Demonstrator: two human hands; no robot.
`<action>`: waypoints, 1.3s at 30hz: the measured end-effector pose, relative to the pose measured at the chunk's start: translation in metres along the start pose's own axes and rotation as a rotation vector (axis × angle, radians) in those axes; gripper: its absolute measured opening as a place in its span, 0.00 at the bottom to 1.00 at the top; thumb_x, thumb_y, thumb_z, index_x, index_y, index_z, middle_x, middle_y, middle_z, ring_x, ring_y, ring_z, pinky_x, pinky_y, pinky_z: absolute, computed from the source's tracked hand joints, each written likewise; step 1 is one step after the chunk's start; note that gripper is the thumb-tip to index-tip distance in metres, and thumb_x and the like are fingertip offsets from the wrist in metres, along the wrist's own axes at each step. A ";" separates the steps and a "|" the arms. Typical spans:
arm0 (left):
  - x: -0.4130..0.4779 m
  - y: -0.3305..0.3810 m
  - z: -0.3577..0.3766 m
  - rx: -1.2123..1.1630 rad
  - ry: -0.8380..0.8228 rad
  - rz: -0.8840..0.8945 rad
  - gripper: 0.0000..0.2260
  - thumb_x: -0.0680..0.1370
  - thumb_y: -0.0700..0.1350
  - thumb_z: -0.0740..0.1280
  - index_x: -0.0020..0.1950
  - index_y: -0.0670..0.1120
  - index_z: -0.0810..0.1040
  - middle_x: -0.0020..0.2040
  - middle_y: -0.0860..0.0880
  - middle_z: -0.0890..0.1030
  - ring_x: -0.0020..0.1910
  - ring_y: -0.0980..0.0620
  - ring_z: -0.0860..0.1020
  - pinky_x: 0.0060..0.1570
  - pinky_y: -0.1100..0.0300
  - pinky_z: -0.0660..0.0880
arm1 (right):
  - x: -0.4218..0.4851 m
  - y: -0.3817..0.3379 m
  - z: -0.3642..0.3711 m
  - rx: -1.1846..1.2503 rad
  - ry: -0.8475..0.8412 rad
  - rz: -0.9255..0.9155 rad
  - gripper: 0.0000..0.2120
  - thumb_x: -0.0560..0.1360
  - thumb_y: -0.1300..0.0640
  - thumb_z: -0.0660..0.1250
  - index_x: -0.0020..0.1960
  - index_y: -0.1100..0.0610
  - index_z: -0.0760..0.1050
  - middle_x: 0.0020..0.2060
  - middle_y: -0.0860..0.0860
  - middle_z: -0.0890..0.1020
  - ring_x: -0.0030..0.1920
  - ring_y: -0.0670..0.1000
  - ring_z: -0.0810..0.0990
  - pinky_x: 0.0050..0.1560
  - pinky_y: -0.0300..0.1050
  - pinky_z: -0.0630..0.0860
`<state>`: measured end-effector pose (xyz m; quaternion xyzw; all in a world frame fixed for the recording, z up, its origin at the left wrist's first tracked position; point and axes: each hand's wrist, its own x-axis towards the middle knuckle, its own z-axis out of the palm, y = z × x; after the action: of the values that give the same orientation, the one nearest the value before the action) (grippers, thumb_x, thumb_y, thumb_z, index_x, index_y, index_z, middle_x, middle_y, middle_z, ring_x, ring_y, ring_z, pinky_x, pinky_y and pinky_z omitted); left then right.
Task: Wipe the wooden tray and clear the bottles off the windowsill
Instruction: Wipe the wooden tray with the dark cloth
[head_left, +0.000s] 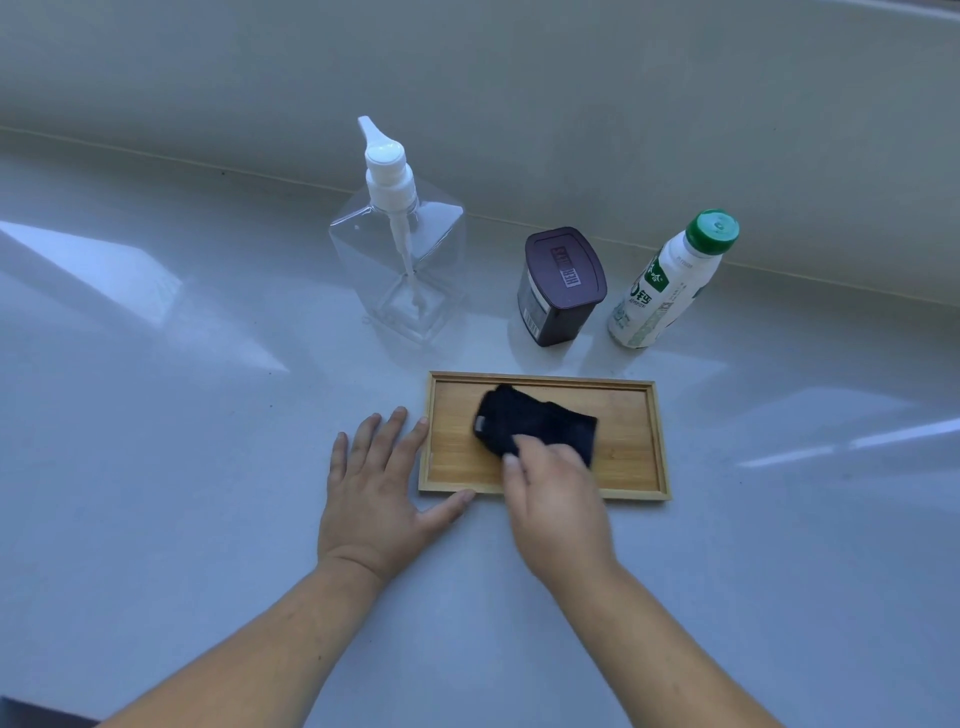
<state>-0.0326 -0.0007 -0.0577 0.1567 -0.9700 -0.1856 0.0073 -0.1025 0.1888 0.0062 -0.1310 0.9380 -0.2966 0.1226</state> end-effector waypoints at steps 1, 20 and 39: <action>0.000 0.000 0.000 0.000 -0.002 0.004 0.43 0.72 0.80 0.53 0.80 0.56 0.64 0.81 0.53 0.63 0.82 0.51 0.53 0.80 0.44 0.44 | 0.007 -0.014 0.010 0.035 -0.036 -0.017 0.18 0.84 0.50 0.58 0.69 0.55 0.75 0.51 0.56 0.81 0.52 0.57 0.79 0.51 0.50 0.75; 0.002 -0.002 -0.001 -0.072 0.010 -0.008 0.38 0.72 0.70 0.60 0.80 0.56 0.65 0.81 0.54 0.65 0.81 0.50 0.57 0.80 0.44 0.47 | 0.033 -0.024 0.007 -0.003 -0.386 -0.242 0.10 0.82 0.47 0.56 0.54 0.50 0.73 0.41 0.50 0.75 0.42 0.55 0.75 0.40 0.51 0.73; 0.000 0.001 -0.002 0.002 -0.009 -0.010 0.43 0.73 0.80 0.54 0.81 0.56 0.62 0.82 0.53 0.62 0.82 0.51 0.52 0.80 0.42 0.46 | 0.024 0.043 -0.047 0.208 0.375 0.265 0.12 0.82 0.50 0.56 0.55 0.51 0.77 0.45 0.50 0.83 0.49 0.54 0.79 0.44 0.50 0.75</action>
<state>-0.0327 -0.0008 -0.0560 0.1609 -0.9694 -0.1853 0.0019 -0.1472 0.2396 0.0146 0.0637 0.9178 -0.3919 -0.0028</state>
